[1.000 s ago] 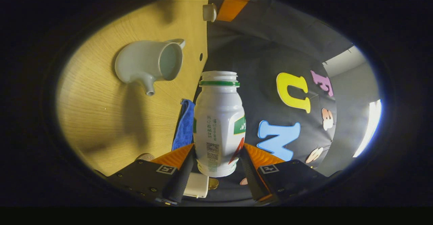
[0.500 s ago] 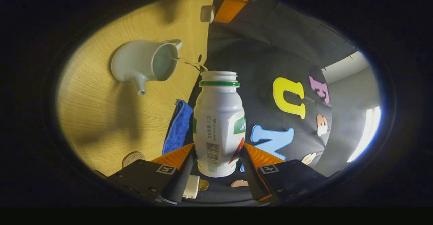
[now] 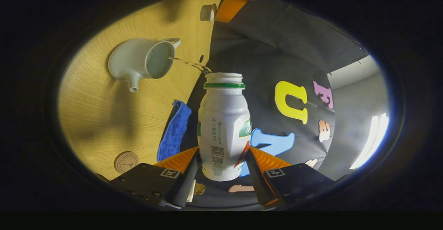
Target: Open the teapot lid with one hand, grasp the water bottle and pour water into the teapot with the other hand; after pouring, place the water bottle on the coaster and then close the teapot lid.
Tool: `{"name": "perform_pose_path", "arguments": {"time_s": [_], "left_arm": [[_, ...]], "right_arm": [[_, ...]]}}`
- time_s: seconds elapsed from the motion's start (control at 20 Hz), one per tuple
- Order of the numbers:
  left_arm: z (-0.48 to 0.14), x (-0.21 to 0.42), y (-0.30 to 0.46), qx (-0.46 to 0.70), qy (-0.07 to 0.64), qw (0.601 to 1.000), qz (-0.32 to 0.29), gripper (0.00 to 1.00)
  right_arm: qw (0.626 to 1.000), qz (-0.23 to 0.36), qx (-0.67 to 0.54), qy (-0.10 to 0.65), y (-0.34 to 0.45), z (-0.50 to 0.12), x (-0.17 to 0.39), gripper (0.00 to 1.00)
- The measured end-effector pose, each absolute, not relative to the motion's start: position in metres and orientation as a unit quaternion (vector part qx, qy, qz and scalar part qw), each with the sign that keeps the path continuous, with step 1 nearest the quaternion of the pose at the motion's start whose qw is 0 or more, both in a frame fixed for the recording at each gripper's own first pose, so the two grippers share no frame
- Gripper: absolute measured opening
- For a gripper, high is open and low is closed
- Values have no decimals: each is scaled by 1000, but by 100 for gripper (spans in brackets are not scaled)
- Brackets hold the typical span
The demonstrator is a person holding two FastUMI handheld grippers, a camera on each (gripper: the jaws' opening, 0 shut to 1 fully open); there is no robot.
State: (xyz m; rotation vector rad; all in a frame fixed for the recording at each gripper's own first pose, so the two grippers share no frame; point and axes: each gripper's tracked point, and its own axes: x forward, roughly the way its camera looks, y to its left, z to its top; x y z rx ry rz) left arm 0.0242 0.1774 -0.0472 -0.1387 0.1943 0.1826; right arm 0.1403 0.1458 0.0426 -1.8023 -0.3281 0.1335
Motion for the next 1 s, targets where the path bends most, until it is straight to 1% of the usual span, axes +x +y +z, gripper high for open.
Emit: {"name": "perform_pose_path", "arguments": {"time_s": [0.15, 0.2, 0.25, 0.3, 0.35, 0.4, 1.0], "left_arm": [[-47, 24, 178, -70, 97, 989, 92, 10], [-48, 24, 177, -70, 97, 989, 91, 5], [-47, 25, 177, -70, 97, 989, 91, 10], [-47, 24, 177, -70, 97, 989, 91, 5], [-46, 25, 176, -70, 97, 989, 91, 5], [-47, 24, 176, -70, 97, 989, 90, 10], [-50, 24, 180, -68, 100, 988, 93, 10]], "right_arm": [[603, 56, -782, -146, 146, 46, 141, 73], [602, 56, -783, -146, 145, 47, 142, 73], [602, 55, -783, -148, 146, 48, 142, 74], [600, 55, -784, -150, 146, 50, 143, 74], [597, 53, -786, -151, 145, 52, 143, 74], [595, 52, -787, -153, 146, 53, 143, 74], [575, 47, -798, -174, 152, 61, 149, 73]]}}
